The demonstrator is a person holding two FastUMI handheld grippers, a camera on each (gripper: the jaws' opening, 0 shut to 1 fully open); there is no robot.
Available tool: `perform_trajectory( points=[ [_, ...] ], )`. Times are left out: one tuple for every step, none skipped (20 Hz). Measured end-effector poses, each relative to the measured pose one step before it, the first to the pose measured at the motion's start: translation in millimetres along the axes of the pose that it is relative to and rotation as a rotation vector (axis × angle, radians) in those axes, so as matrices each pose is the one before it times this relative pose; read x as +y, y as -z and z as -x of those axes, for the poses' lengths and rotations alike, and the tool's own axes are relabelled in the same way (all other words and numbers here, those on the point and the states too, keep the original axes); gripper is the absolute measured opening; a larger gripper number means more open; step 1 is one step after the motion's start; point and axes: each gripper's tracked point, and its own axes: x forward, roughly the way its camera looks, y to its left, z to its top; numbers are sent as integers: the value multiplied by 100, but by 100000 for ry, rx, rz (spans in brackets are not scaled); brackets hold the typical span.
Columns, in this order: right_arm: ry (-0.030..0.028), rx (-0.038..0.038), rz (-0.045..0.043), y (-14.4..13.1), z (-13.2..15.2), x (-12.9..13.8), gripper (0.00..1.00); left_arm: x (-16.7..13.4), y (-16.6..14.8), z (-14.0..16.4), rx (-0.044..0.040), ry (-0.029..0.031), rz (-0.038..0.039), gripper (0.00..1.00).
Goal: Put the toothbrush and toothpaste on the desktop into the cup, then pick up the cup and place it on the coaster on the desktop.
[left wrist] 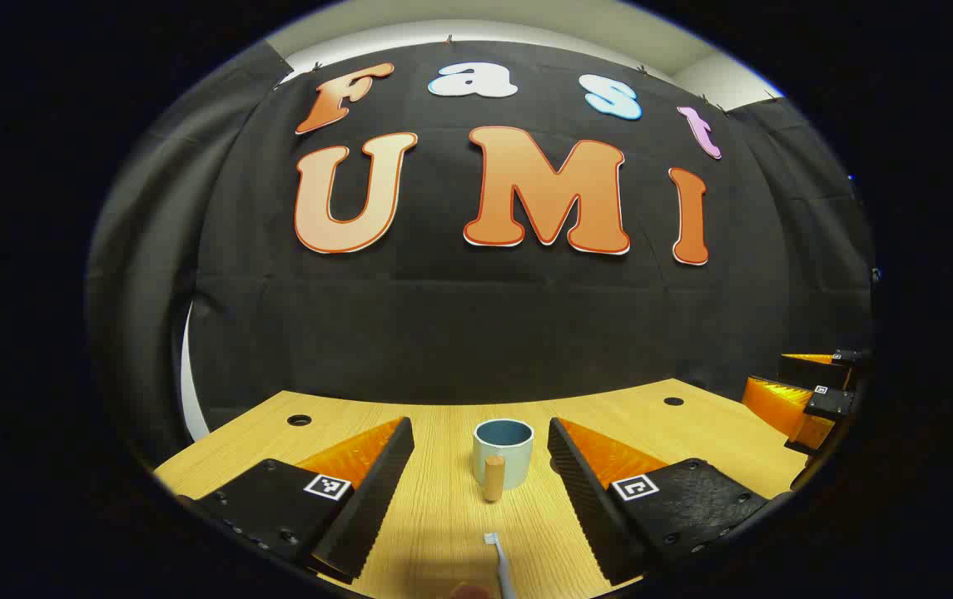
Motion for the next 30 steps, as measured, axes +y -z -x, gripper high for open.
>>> perform_trajectory(
  points=[
    [-355, 694, -23, 154, -60, 189, 98, 147, 127, -48, 493, -561, -369, 98],
    [605, 748, 229, 98, -140, -50, 98, 81, -90, -18, 207, -606, -330, 98],
    [638, 94, 292, 12, -92, -93, 98, -20, -32, 49, -613, -496, 67, 98],
    [-417, -330, 158, -70, 45, 262, 98, -24, 13, -16, 314, -52, -47, 98],
    [-769, -593, 107, -147, 14, 222, 98, -184, 289, 93, 779, -124, 142, 98],
    [-917, -806, 131, -204, -34, 230, 98, -177, -77, 30, 178, 206, 144, 98],
    [-820, -728, 149, -135, -10, 201, 98, -13, -53, -53, -76, -438, 60, 97],
    [-764, -772, -5, -117, -22, 156, 98, 115, -289, 53, -293, -345, -141, 98],
    [-346, -45, -86, -38, 21, 74, 98, 97, -71, 172, -711, -882, -128, 98],
    [-521, 309, 23, 152, -148, 37, 98, 108, -293, 22, -335, -609, -520, 98],
    [-486, 711, 209, 162, -77, 157, 98, -106, 76, 35, 45, -369, -599, 98],
    [-478, 835, 277, 256, -28, 24, 98, -73, -22, 44, 692, -125, -198, 98],
    [-537, 928, 303, 245, 14, 74, 98, 21, 109, -89, 544, 115, 323, 98],
    [-13, 1290, 159, 303, 44, -26, 98, -145, -5, -48, 1001, 390, 396, 98],
    [-398, 980, 47, 307, -4, 45, 98, -244, 523, -39, 1877, 156, -134, 97],
    [-96, 1120, -70, 224, -18, 15, 98, 39, 440, -187, 1923, -30, -236, 98],
    [-558, 1138, -153, 244, 27, 77, 98, -90, 465, -49, 1940, 118, -51, 98],
    [-615, 1277, -232, 300, -37, 178, 98, -116, 399, -91, 1918, 316, 125, 98],
    [-816, 1251, -311, 339, -37, 247, 98, 16, 439, -73, 2036, 4, -13, 98],
    [-1029, 1090, -376, 349, -62, 301, 98, -4, 567, -93, 2222, 196, -90, 98],
    [-740, 1468, -591, 509, 64, 117, 98, -23, 583, -27, 2391, 103, -159, 98],
    [-1184, 1879, -1157, 583, -45, 300, 98, 17, 640, -243, 2907, -153, -346, 98],
    [-1365, 2501, -2400, 667, -99, 306, 98, 0, 766, -131, 2998, -263, -325, 98],
    [-2005, 2148, -2265, 756, -182, 498, 99, -55, 646, -273, 2772, 629, 124, 98],
    [-1395, 2081, -1561, 738, -178, 472, 98, -115, 701, -150, 2916, 746, 107, 98],
    [-422, 2256, -422, 715, -226, 33, 98, 10, 722, -228, 2681, 513, 226, 98],
    [27, 1898, 390, 655, -188, 11, 98, -72, 830, -195, 2516, 513, 242, 98],
    [473, 2188, 812, 716, -128, -72, 98, -243, 880, -402, 3000, 616, -207, 98],
    [256, 2740, 833, 682, -316, -90, 98, -111, 1052, -306, 4167, 185, -396, 98],
    [-561, 3406, 356, 1063, -256, 133, 98, -73, 690, -344, 3455, 23, 171, 98]
  ],
)
